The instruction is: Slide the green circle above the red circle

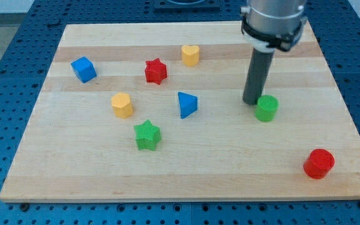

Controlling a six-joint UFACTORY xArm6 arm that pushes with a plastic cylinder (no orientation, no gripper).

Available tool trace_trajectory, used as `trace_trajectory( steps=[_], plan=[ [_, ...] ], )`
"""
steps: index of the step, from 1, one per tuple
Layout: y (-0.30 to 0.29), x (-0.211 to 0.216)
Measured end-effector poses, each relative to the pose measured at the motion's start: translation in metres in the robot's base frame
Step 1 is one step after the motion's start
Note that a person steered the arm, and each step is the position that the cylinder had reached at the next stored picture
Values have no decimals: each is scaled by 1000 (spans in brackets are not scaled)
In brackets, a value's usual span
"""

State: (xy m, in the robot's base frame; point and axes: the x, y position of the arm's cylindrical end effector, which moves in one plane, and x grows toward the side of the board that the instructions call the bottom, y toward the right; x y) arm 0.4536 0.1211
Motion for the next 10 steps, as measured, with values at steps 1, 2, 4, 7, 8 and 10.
trace_trajectory(
  steps=[1, 2, 4, 7, 8, 10],
  plan=[
    [15, 43],
    [29, 70],
    [26, 44],
    [85, 37],
    [85, 40],
    [83, 47]
  ],
)
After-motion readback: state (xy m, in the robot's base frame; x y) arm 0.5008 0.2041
